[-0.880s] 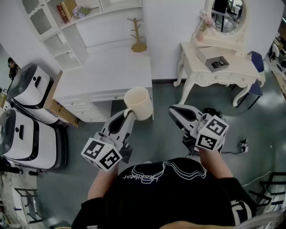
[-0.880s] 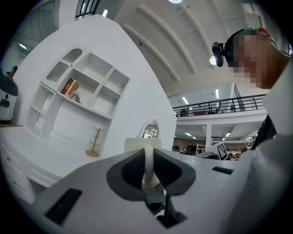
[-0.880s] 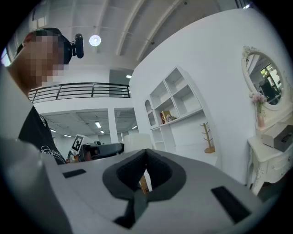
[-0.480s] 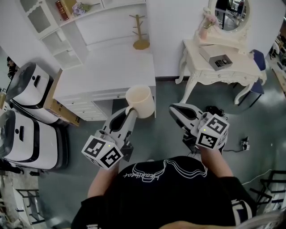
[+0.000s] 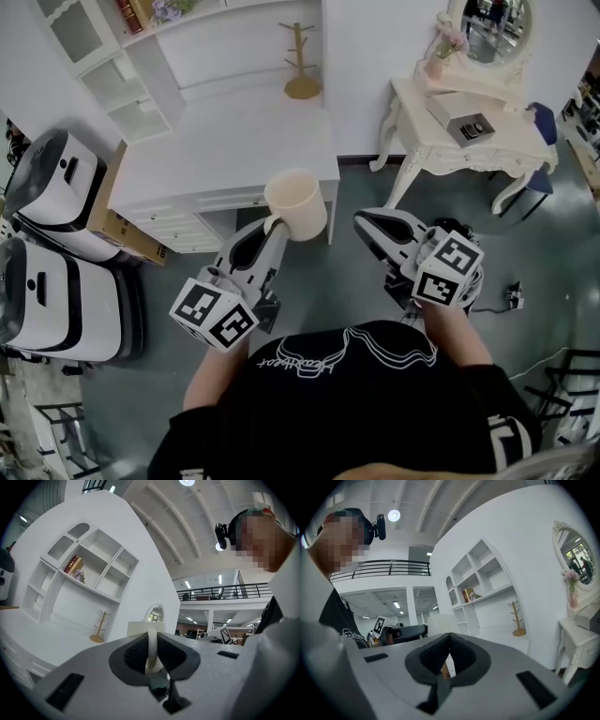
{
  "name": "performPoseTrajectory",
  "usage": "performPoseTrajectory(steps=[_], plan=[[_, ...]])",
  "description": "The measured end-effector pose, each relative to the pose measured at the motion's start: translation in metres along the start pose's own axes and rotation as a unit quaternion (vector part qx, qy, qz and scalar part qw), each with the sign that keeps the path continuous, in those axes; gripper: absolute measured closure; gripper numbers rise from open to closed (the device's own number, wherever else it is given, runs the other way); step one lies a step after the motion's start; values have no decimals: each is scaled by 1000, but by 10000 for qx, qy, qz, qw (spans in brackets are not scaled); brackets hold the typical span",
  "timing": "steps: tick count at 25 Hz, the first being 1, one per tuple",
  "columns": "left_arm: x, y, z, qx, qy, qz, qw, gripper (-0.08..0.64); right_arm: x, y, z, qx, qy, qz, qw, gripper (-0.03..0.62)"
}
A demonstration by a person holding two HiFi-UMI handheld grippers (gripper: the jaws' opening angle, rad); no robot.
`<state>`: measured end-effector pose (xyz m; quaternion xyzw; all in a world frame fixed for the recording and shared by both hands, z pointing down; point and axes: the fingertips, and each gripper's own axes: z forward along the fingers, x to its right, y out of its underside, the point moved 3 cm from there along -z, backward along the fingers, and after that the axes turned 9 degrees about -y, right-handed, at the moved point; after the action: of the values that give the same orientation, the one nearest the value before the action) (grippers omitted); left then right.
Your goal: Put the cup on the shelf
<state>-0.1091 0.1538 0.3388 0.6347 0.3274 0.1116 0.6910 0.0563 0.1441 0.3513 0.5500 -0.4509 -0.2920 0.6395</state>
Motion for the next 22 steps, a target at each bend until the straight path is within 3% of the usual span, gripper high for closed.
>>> performPoseTrajectory(steps=[12, 22], plan=[[-35, -10, 0, 109, 30, 11, 9999, 517, 2, -2, 36, -56, -3, -137, 9999, 586], [-64, -13, 46, 98, -128, 102, 9998, 517, 58, -13, 59, 52, -161, -138, 9998, 586]])
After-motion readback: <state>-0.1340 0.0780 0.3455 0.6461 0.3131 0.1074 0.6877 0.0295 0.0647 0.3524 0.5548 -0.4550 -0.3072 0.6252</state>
